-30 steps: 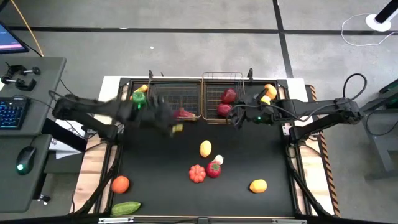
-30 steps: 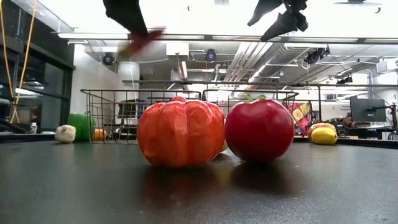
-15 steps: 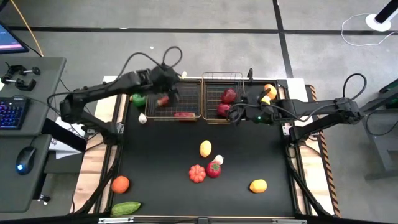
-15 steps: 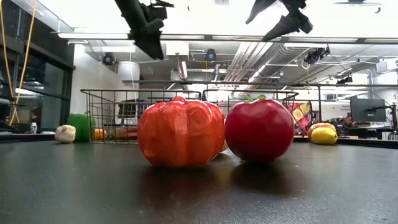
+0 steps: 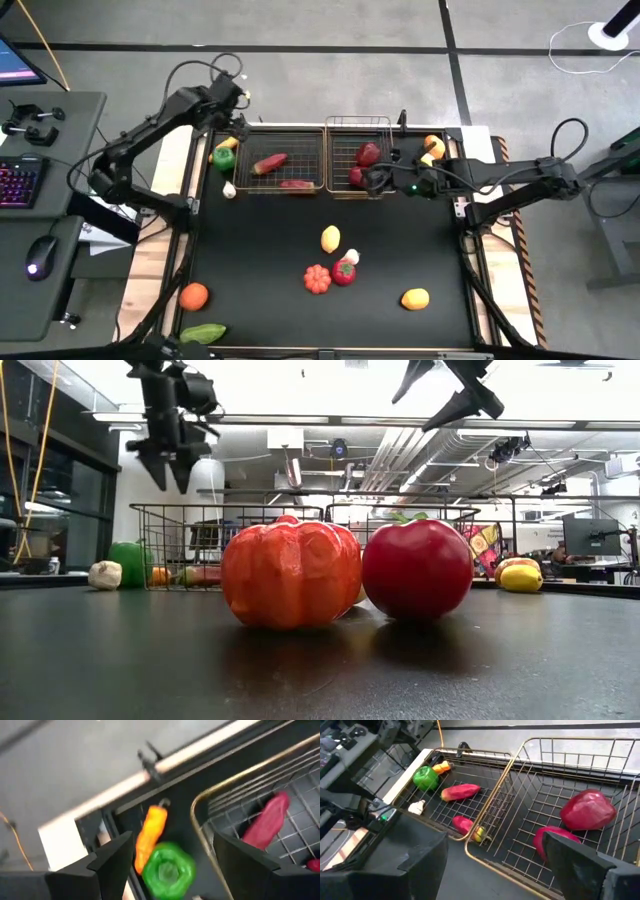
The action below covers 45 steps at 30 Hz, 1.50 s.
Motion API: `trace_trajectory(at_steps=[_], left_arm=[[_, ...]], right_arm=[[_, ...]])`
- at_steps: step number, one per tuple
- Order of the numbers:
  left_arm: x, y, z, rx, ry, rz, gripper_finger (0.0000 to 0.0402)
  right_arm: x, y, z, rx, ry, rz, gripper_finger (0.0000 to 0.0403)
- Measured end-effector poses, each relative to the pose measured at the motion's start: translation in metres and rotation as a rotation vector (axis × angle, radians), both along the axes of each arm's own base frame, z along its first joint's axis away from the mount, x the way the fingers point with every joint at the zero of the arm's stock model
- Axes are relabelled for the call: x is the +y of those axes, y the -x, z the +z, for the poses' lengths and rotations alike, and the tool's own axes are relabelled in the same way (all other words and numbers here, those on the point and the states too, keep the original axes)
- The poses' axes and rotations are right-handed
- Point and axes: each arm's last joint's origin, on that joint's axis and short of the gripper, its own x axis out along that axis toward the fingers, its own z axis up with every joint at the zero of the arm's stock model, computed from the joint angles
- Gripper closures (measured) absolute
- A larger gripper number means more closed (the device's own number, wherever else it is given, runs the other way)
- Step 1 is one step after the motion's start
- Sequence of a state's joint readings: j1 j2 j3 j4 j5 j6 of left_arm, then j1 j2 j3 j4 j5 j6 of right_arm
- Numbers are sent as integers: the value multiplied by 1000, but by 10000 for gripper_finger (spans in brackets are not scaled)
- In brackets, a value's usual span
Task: Sort produce into baskets
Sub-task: Put the green bell pepper into the left wire basket
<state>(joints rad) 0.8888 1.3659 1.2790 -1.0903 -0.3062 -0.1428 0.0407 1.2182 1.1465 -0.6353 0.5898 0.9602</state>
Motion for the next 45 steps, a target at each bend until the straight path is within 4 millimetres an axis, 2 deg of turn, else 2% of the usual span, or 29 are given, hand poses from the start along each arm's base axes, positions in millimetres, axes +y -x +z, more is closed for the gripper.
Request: trace_trajectory(at_steps=[5, 14, 24, 27, 31, 34, 39, 45], left_arm=[[4, 11, -11, -3, 38, 96, 138], [9, 14, -29, -71, 89, 101, 127], [12, 19, -29, -82, 100, 99, 24], [10, 18, -23, -75, 106, 69, 10], [5, 16, -10, -21, 113, -23, 10], [-2, 15, -7, 85, 127, -116, 11], [-16, 14, -14, 216, 253, -287, 11], [-18, 11, -37, 319, 361, -505, 11]], right_arm=[[-9, 0, -1, 41, 13, 35, 89], [-17, 0, -2, 103, 55, 111, 89], [-19, 0, -2, 134, 57, 193, 89], [-19, 0, -3, 143, 62, 199, 89], [-19, 0, -3, 148, 69, 204, 89], [-19, 0, -3, 151, 74, 207, 89], [-19, 0, -3, 148, 74, 197, 89], [-19, -1, -1, 134, 88, 178, 89]])
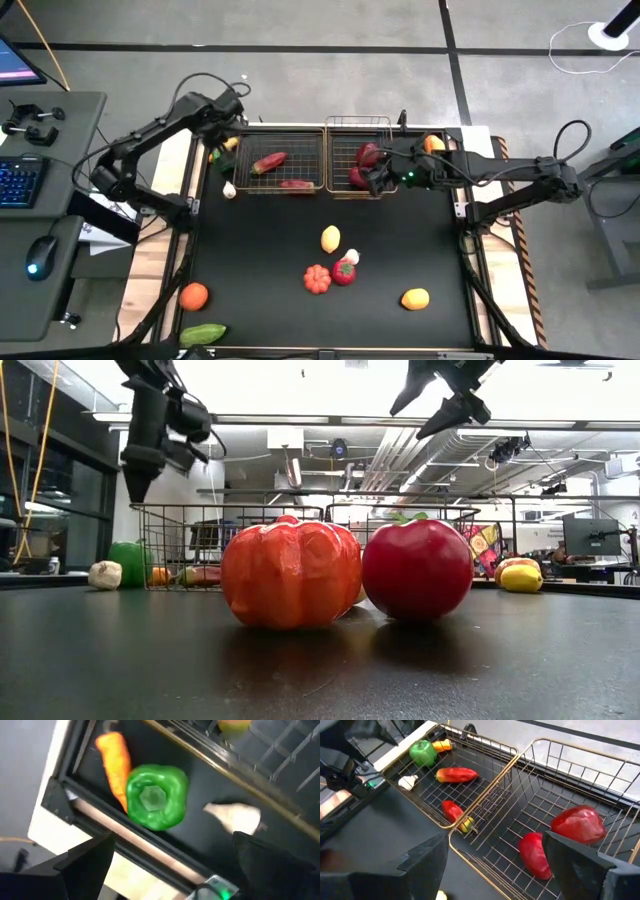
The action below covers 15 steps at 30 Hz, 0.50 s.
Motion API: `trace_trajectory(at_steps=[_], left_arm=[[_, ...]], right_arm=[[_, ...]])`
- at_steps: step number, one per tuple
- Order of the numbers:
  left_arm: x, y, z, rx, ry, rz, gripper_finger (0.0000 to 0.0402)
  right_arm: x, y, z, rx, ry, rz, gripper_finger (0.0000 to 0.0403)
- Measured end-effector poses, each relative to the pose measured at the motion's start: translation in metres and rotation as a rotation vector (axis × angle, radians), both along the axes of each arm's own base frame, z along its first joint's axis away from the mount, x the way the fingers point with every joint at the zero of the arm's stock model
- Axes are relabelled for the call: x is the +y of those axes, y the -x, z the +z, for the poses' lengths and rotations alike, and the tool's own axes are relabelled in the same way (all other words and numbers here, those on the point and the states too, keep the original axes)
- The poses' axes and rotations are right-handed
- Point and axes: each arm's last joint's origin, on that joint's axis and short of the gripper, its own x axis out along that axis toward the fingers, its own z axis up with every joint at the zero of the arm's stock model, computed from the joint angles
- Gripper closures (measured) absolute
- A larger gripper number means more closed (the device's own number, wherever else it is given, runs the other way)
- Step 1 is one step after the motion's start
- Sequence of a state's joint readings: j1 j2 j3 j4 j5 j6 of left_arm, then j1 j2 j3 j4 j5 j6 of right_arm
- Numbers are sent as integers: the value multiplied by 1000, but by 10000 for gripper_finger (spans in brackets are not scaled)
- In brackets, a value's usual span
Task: Sort produce into baskets
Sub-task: Put the green bell pepper into the left wire basket
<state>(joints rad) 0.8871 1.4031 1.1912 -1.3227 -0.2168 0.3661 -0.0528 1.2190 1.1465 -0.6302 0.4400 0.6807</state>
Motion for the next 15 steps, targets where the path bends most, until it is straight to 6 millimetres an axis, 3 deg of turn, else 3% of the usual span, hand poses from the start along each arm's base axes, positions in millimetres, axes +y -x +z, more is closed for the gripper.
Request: trace_trajectory(at_steps=[15], left_arm=[[0, 3, -44, 99, 33, -244, 11]], right_arm=[[0, -3, 3, -54, -9, -16, 89]])
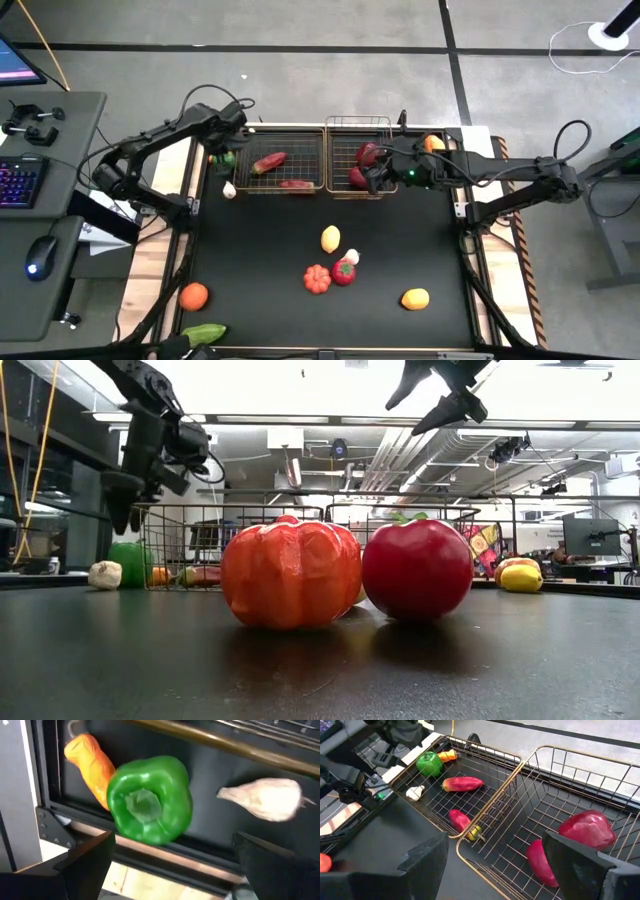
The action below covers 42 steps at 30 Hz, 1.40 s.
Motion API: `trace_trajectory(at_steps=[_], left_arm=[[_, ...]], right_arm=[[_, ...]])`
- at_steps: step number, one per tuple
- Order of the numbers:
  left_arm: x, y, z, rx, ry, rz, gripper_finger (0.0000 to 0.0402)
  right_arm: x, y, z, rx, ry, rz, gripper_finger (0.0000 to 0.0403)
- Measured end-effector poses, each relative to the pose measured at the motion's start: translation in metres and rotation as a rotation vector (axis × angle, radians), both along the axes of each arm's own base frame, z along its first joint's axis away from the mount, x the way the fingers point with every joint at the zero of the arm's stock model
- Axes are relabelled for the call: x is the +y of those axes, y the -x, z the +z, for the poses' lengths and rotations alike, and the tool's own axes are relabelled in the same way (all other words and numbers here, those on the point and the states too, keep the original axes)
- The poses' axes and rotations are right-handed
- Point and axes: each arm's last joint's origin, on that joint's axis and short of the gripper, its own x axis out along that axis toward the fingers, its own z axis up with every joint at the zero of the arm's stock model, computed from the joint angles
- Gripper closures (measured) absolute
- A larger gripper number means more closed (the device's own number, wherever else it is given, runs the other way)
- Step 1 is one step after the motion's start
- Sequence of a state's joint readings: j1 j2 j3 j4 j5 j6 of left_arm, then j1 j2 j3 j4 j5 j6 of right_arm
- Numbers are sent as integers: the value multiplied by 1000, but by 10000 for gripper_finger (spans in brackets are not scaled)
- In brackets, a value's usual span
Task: Sort produce into baskets
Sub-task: Put the green bell pepper into the left wire basket
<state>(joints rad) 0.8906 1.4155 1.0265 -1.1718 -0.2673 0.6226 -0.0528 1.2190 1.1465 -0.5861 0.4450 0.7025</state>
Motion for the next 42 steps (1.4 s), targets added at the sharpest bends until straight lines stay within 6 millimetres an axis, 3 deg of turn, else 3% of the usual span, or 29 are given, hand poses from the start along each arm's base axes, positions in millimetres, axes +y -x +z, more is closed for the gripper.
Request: trace_trajectory(at_steps=[12, 22, 31, 34, 39, 42], left_arm=[[10, 3, -13, -42, -71, 17, 11], [20, -6, -46, 68, 48, 20, 11], [23, -9, -54, 100, 55, 32, 13], [23, -9, -52, 99, 45, 33, 39], [21, -7, -48, 100, 24, 48, 145], [20, -5, -44, 92, 1, 63, 154]], right_arm=[[0, 0, 0, -16, -24, -18, 89], [1, 0, 0, -32, -51, -31, 89], [1, 0, 0, -40, -64, -36, 89], [1, 0, 0, -39, -64, -36, 89], [1, 0, 0, -38, -63, -35, 89], [1, 0, 0, -36, -58, -33, 89]])
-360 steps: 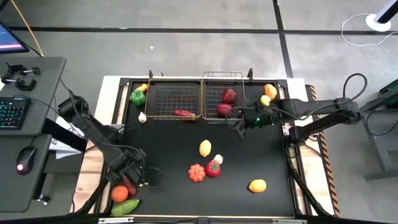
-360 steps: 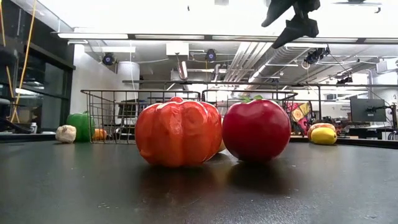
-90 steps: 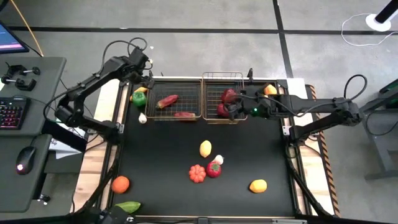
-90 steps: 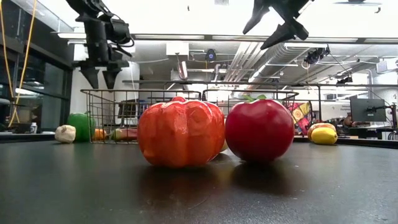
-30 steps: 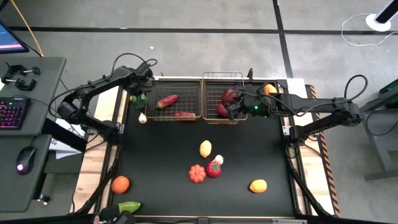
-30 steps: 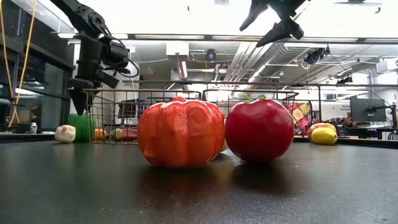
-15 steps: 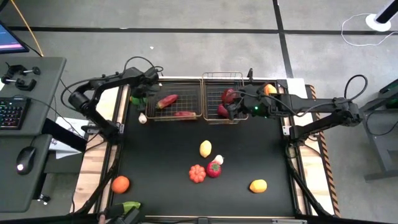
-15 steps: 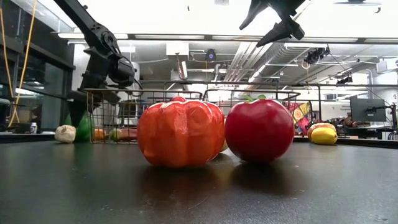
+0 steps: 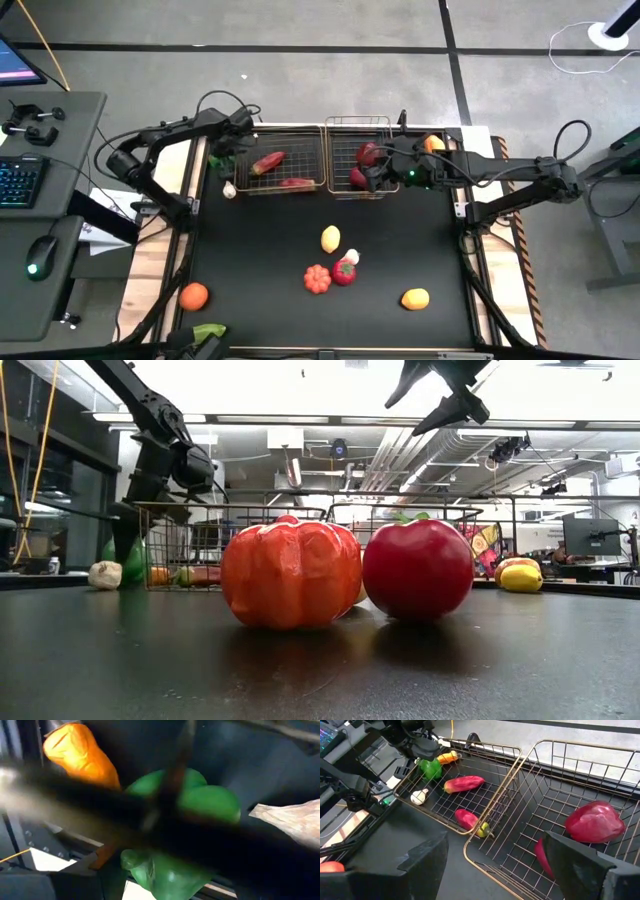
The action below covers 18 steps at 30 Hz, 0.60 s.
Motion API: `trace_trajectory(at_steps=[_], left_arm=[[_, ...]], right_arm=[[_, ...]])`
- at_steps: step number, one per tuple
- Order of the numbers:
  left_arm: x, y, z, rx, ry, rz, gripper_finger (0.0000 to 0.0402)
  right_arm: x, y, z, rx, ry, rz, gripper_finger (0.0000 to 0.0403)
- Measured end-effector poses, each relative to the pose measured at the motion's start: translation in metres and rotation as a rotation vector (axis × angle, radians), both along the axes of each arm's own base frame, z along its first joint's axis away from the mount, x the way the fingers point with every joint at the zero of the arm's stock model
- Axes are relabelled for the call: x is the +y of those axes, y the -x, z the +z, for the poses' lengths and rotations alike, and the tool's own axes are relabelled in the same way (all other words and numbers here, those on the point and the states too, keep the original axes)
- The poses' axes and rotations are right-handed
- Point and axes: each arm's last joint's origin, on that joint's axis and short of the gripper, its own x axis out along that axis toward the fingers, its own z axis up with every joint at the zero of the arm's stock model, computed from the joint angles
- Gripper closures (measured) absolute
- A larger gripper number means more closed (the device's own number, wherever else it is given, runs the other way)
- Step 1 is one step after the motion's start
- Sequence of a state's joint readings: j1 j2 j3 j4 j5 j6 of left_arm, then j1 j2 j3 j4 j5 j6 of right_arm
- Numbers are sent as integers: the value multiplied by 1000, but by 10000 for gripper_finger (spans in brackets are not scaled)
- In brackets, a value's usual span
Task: Sort produce into baskets
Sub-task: Put the green bell pepper into the left wire basket
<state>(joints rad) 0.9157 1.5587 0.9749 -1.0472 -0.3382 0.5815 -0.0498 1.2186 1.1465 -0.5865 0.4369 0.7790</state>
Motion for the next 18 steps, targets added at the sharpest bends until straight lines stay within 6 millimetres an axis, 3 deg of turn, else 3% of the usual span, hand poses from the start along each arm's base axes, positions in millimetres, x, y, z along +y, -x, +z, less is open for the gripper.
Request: trace_trajectory(at_steps=[9, 18], left_arm=[[-6, 5, 25, -41, -102, 42, 167], [5, 9, 96, -196, -396, 218, 170]], right_arm=[[0, 0, 0, 12, 22, 7, 89], [0, 0, 0, 13, 25, 9, 89]])
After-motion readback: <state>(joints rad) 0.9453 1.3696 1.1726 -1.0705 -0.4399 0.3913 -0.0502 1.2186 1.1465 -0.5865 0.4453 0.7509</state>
